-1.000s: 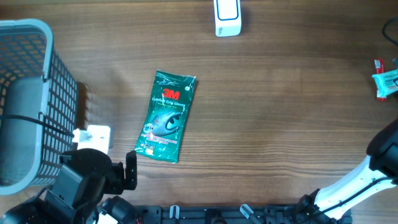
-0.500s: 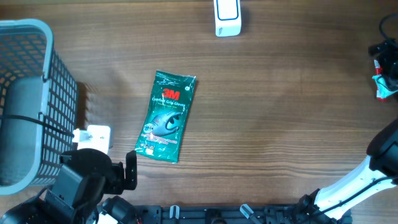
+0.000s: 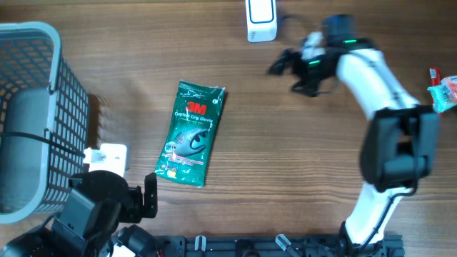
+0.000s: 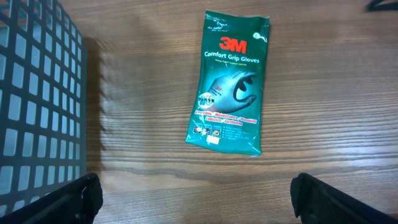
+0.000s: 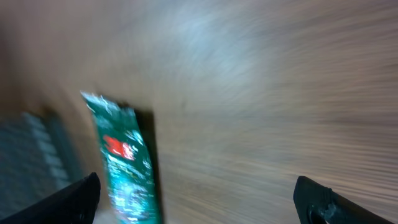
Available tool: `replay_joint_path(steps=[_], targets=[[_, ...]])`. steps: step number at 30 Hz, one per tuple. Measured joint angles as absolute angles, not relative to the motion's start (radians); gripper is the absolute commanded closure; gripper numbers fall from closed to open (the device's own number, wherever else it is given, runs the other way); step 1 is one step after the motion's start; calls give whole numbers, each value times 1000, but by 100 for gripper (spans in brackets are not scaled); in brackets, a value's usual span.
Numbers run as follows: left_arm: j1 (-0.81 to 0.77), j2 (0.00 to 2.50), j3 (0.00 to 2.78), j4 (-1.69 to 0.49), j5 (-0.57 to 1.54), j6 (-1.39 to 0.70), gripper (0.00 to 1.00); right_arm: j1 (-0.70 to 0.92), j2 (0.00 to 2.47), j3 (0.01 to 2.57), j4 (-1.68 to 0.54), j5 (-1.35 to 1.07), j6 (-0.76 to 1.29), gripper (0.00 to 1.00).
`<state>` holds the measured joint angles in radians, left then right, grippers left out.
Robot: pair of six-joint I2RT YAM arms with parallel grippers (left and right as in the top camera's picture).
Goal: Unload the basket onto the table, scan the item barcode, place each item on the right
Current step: 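Reach the right gripper to the green 3M pouch and grasp it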
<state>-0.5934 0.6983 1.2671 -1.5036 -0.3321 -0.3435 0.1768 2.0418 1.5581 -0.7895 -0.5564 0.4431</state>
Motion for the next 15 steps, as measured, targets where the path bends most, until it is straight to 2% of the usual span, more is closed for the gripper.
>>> replay_joint_path(steps=[6,10,15], targets=[[-593,698,1267,-1503,-332,-343,0,533,2044,1558,-658,-228,440,0],[-593,698,1267,-1504,-332,-344,0,613,2068,1558,-616,-160,439,7],[-593,698,1267,-1504,-332,-344,0,728,2117,1557,-599,-78,432,5]])
